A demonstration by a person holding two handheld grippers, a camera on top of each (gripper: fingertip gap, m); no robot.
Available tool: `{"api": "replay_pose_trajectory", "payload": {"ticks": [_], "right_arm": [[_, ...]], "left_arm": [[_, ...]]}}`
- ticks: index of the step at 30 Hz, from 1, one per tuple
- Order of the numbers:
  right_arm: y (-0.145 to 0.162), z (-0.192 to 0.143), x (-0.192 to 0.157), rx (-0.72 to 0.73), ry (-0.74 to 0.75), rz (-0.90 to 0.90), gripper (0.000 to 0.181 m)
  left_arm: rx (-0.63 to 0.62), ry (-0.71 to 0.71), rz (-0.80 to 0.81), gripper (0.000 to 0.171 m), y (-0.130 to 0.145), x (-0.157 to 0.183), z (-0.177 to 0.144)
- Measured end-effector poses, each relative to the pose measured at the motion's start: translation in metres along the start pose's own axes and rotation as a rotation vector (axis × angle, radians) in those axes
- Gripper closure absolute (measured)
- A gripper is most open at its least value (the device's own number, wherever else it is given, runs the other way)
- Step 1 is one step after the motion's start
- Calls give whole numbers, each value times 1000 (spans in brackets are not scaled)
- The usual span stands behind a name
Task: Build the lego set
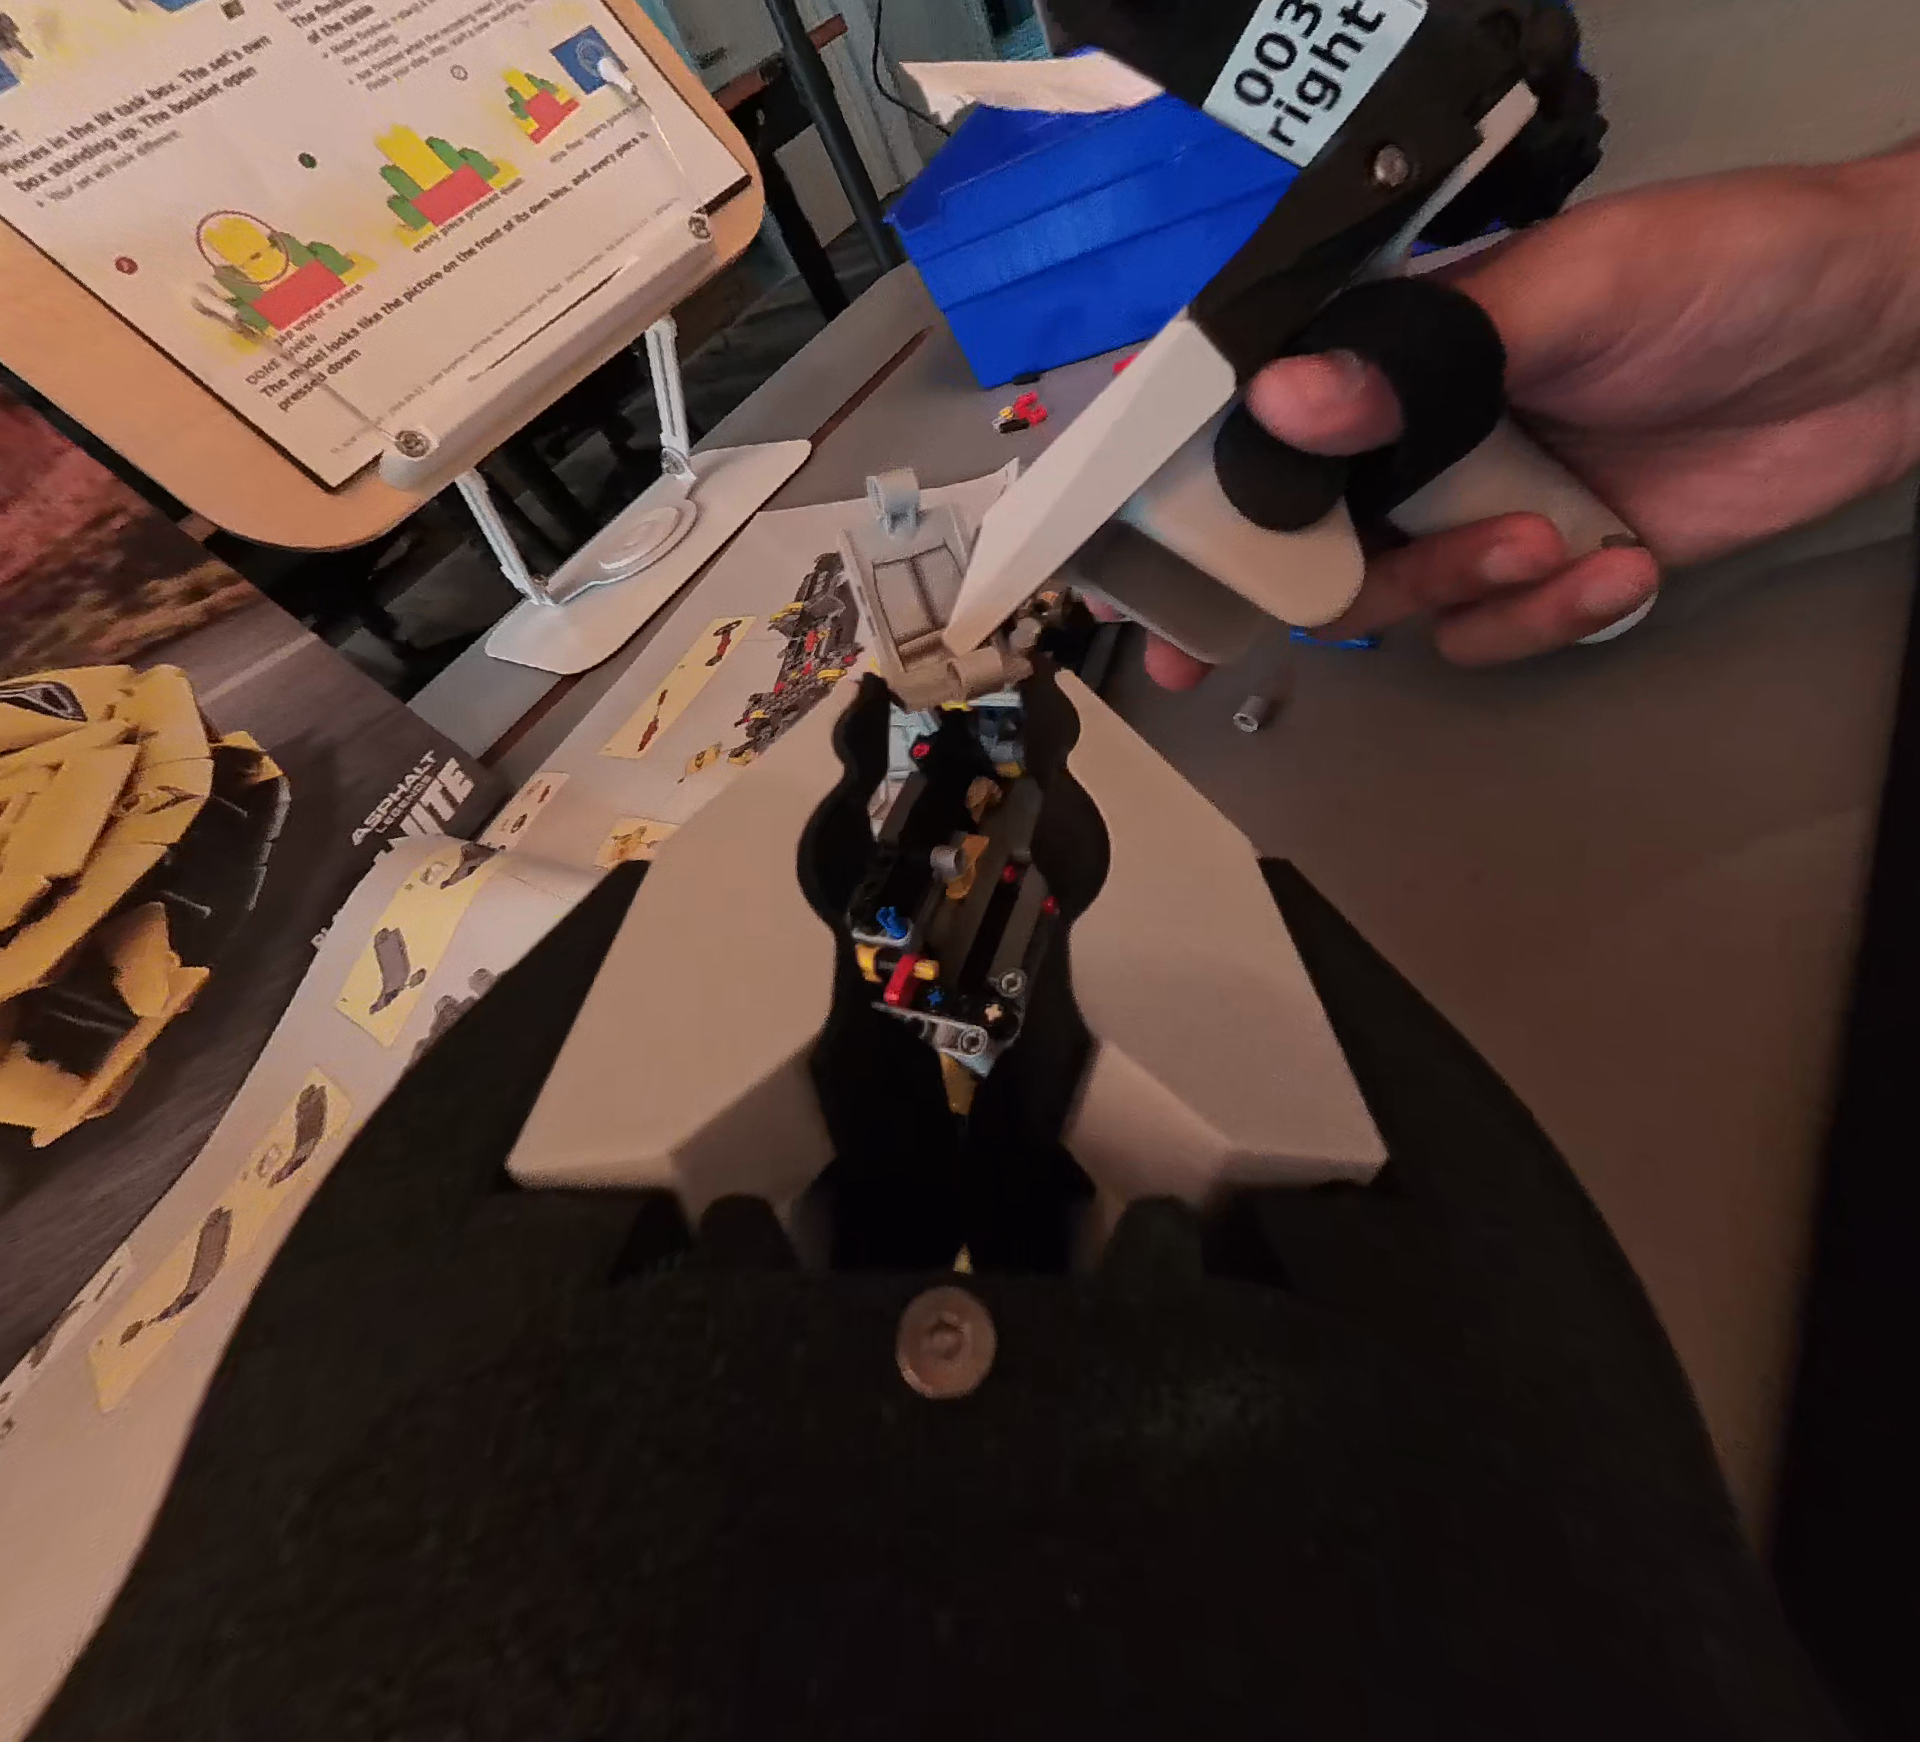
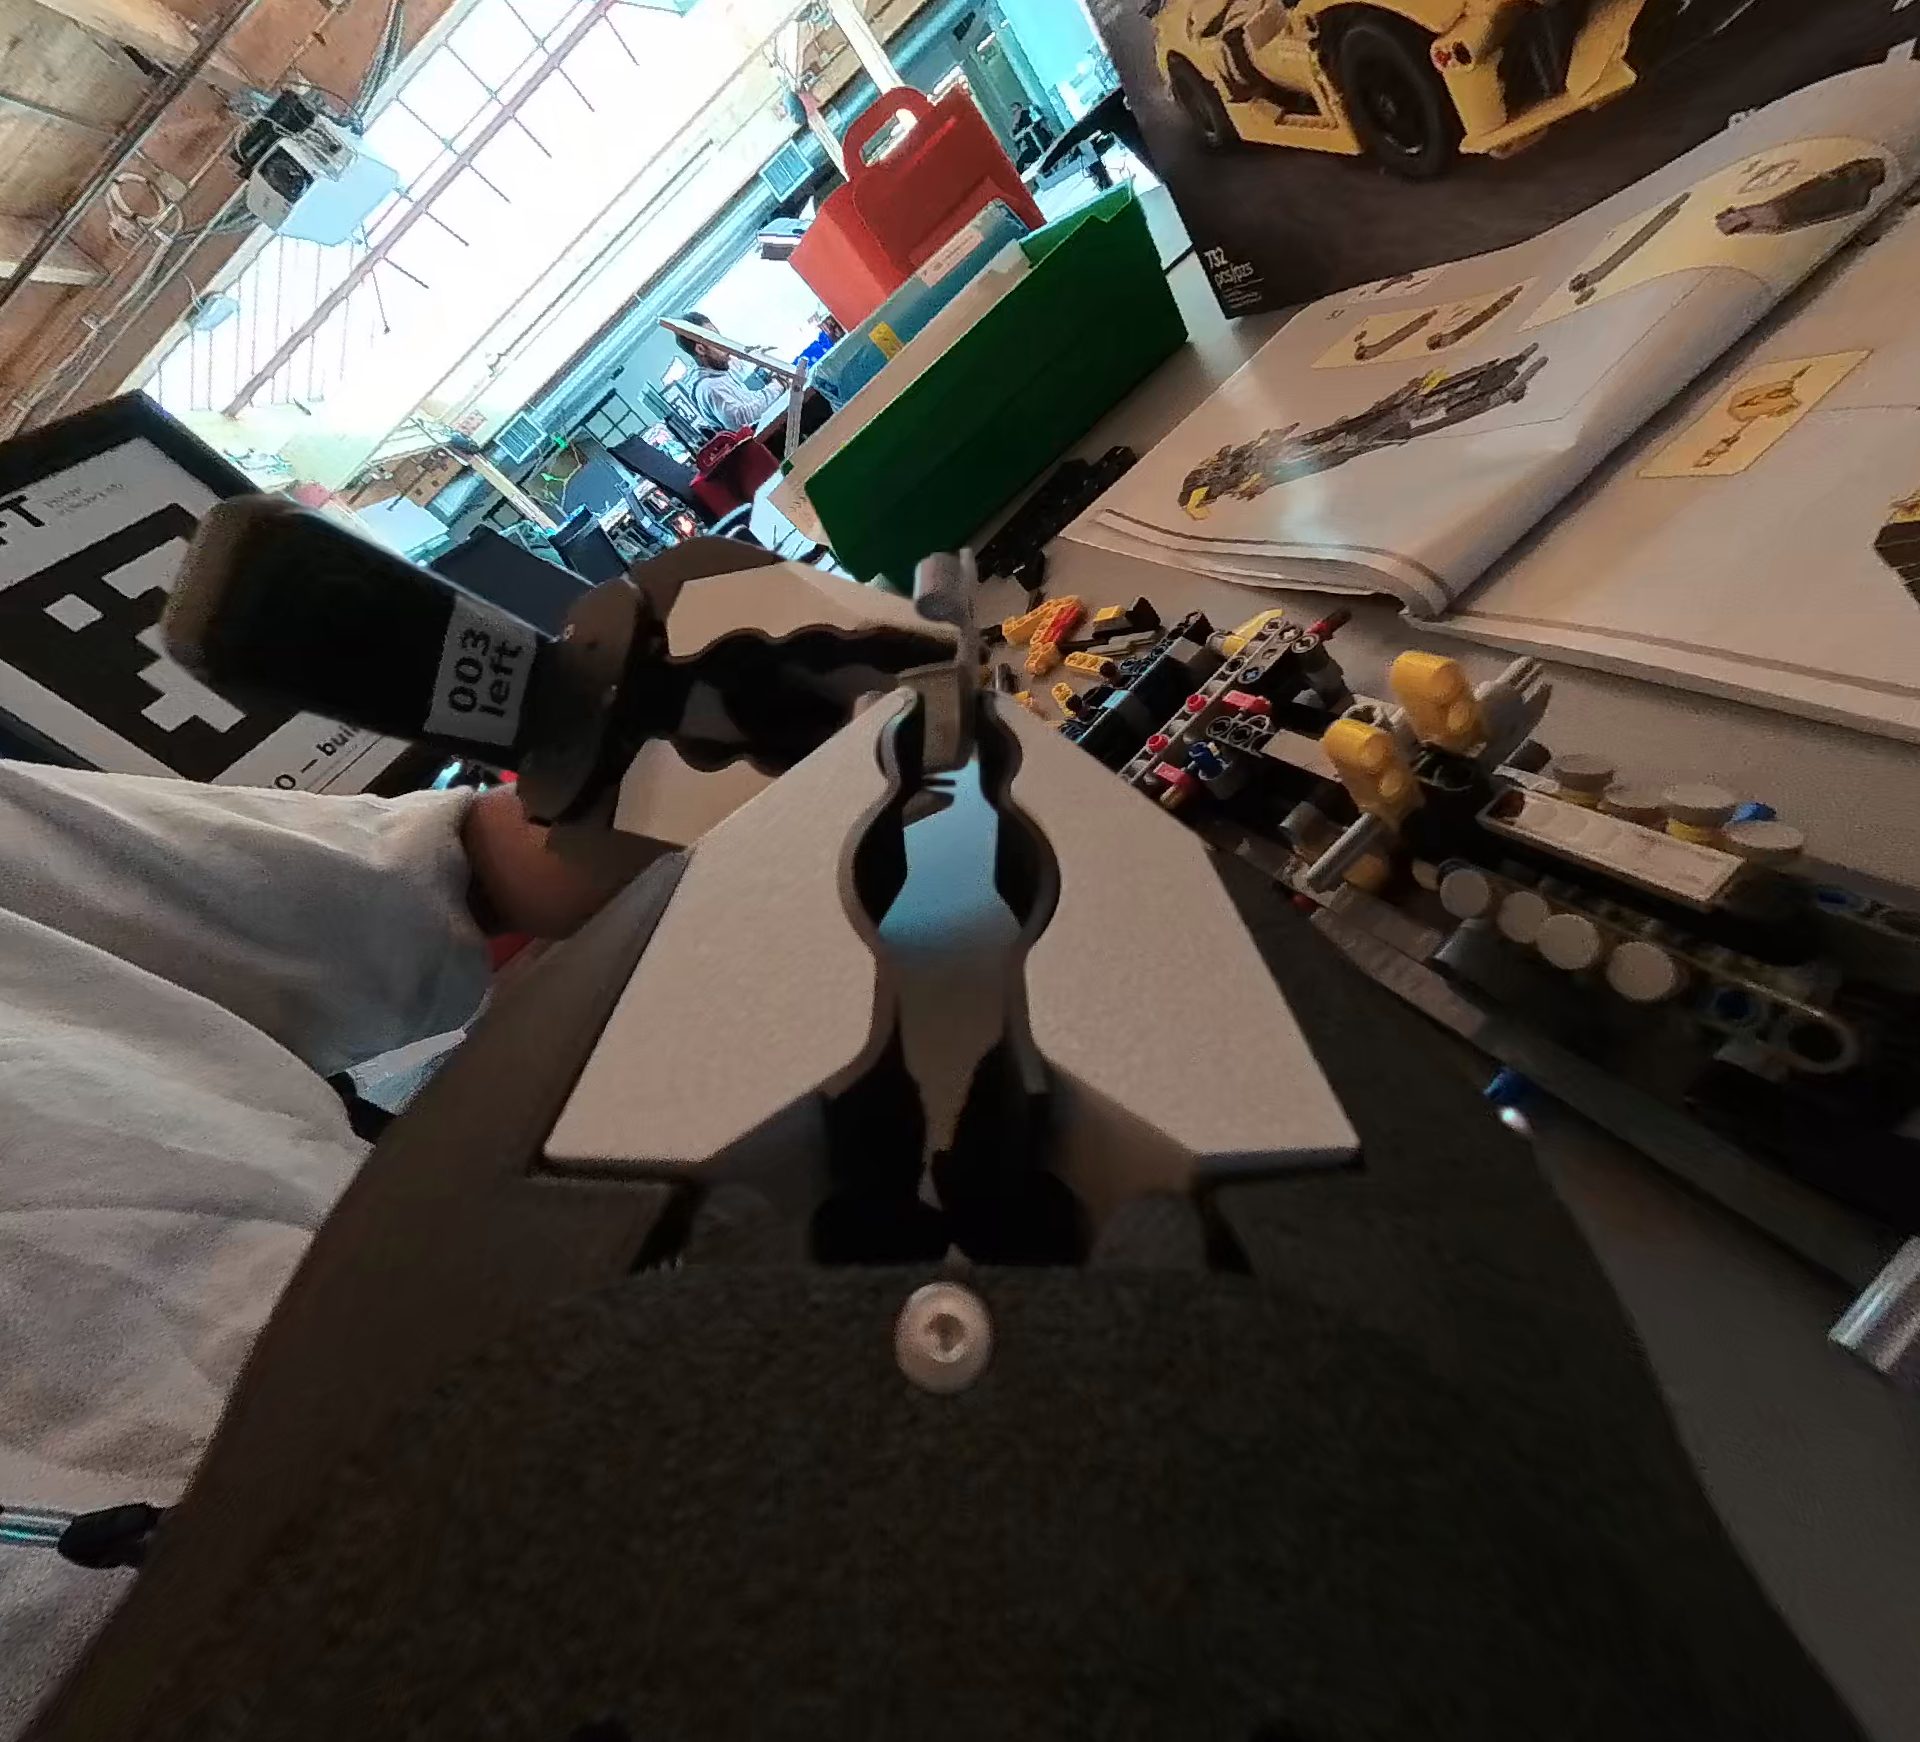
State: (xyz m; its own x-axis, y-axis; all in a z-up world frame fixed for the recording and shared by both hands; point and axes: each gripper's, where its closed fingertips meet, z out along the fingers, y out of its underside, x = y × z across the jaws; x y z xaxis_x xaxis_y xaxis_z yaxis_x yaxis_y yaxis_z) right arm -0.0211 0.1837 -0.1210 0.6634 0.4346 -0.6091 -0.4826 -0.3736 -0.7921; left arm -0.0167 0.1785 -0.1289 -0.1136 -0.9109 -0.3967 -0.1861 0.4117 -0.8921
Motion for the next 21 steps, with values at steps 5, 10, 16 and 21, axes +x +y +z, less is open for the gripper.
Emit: {"api": "replay_pose_trajectory", "payload": {"ticks": [5, 10, 16, 21], "right_arm": [[1, -1, 1, -13, 17, -33, 180], [3, -2, 0, -28, 5, 17, 180], [-11, -18, 4, 29, 23, -17, 163], [3, -15, -1, -47, -9, -9, 170]], "left_arm": [[6, -2, 32, 149, -1, 2, 0], [9, 15, 24, 149, -1, 4, -1], [11, 109, -83, 150, 2, 6, -6], [-38, 213, -101, 149, 12, 22, -9]]}}
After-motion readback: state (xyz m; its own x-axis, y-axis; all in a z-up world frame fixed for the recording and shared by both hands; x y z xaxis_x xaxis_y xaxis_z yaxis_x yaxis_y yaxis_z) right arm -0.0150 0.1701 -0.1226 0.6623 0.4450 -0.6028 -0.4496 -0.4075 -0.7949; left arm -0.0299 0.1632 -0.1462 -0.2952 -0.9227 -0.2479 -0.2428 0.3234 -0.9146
